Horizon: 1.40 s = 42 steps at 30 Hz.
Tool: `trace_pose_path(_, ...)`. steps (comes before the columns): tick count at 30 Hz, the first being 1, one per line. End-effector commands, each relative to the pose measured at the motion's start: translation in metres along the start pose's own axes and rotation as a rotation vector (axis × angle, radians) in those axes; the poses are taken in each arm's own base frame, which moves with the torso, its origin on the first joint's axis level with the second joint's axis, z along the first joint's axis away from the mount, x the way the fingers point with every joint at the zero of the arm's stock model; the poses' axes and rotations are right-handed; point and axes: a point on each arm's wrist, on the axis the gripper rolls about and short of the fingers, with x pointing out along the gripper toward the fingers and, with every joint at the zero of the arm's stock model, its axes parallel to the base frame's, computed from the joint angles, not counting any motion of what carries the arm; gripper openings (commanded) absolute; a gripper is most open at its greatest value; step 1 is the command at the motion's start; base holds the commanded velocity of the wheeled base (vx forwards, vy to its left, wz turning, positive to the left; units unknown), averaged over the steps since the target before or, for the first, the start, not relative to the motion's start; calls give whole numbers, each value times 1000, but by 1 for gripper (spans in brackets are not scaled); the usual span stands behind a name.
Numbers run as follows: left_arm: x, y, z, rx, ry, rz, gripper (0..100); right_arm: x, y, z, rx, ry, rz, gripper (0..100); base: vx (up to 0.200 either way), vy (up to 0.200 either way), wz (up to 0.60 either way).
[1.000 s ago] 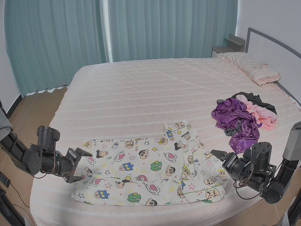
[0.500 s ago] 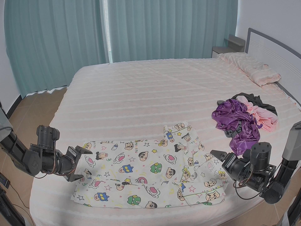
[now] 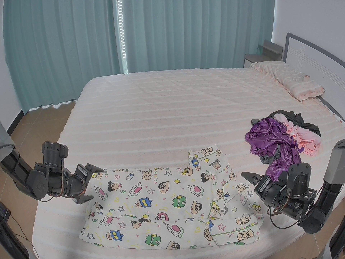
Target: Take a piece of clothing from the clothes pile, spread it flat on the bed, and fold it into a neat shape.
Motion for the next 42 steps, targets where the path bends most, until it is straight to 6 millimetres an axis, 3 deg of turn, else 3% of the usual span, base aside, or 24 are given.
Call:
trace_pose_path(1, 6, -8, 28, 148, -118, -36, 100, -1, 3, 2, 0, -11, 14, 100, 0, 0, 0)
trace_pose_path(4, 27, -10, 48, 293, -143, -13, 100, -1, 2, 3, -6, -13, 13, 100, 0, 0, 0)
trace_pose_path(10, 70, -13, 90, 395, -172, 0, 100, 4, 2, 2, -28, 2, 15, 100, 0, 0, 0)
trace_pose_path(17, 106, 8, 102, 667, -94, 46, 100, 10, 2, 0, -70, 25, 20, 100, 0, 0, 0)
trace_pose_path(29, 130, 28, 106, 815, 49, -73, 100, 17, -5, -6, -84, 51, -15, 100, 0, 0, 0)
trace_pose_path(42, 141, 29, 118, 836, 68, -69, 100, 26, -6, -6, -113, 49, -18, 100, 0, 0, 0)
